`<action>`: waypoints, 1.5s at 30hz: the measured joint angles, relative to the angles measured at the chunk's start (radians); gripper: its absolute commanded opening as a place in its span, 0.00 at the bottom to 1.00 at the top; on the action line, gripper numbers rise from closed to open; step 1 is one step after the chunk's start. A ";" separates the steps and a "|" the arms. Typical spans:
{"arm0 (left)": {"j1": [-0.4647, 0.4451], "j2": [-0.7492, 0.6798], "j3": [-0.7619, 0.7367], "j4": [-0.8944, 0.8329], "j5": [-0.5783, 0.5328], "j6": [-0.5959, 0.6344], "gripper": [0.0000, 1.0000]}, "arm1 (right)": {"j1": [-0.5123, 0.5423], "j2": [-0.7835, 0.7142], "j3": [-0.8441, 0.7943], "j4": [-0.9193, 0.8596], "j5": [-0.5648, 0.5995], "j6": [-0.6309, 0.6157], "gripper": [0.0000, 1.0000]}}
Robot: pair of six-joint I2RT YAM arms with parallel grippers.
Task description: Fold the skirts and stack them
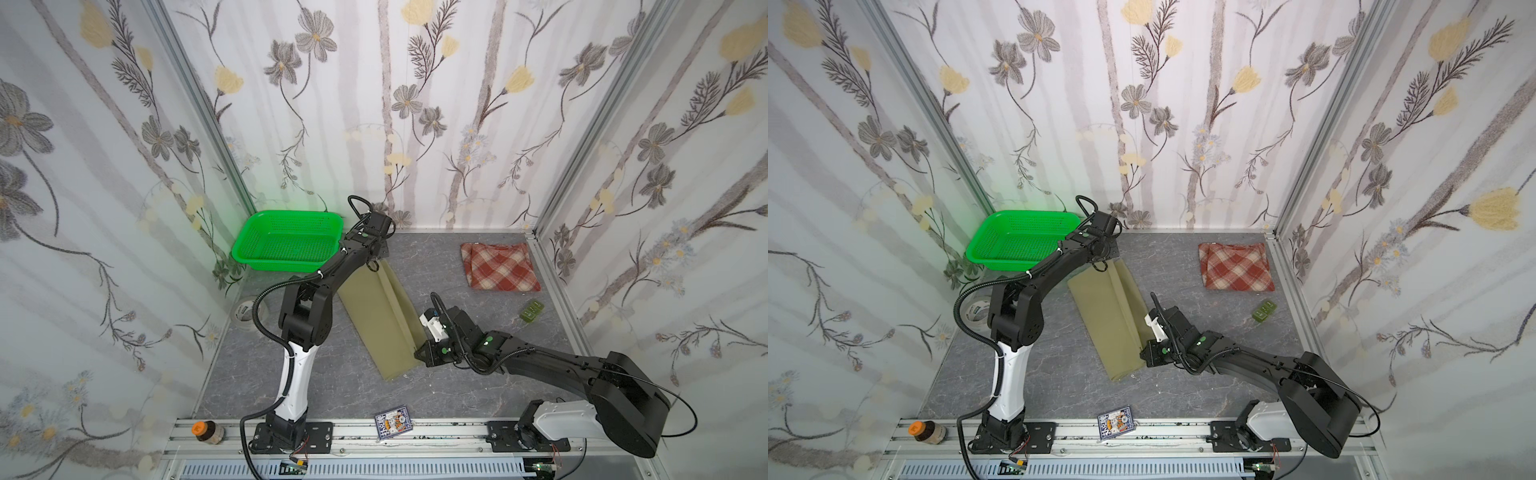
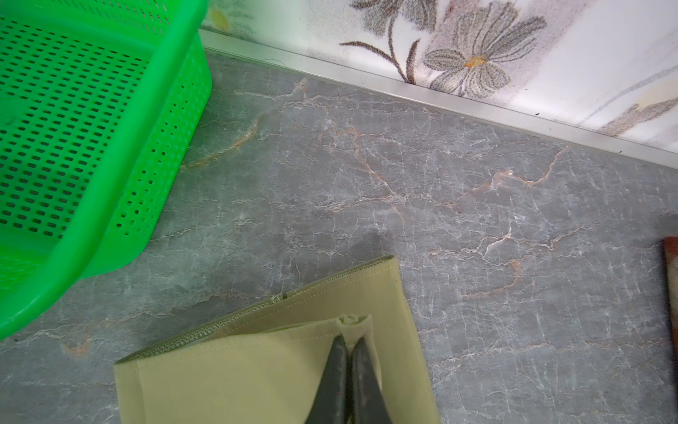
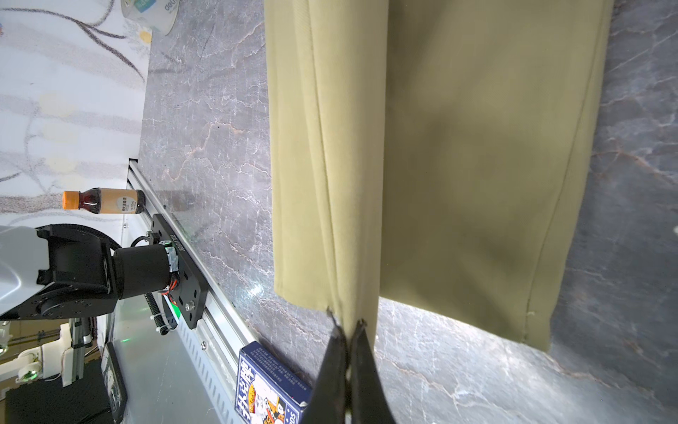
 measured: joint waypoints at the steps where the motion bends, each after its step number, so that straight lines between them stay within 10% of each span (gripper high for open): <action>1: -0.001 0.009 0.007 0.000 0.000 0.000 0.00 | 0.000 0.000 0.000 0.000 0.000 0.000 0.00; 33: 0.004 0.201 0.179 -0.003 -0.002 -0.024 0.00 | -0.105 0.093 0.076 -0.080 -0.015 -0.059 0.00; 36: 0.004 0.216 0.194 -0.002 0.010 -0.023 0.43 | -0.112 0.098 0.077 -0.084 -0.014 -0.063 0.18; 38: 0.004 0.220 0.199 0.008 0.007 -0.027 0.54 | -0.115 0.098 0.077 -0.099 -0.014 -0.063 0.32; 40: 0.006 0.221 0.201 0.016 0.005 -0.034 0.57 | -0.120 0.098 0.076 -0.111 -0.007 -0.064 0.47; 45: 0.009 0.210 0.200 0.030 -0.005 -0.042 0.54 | -0.145 0.069 0.062 -0.124 0.054 -0.071 0.51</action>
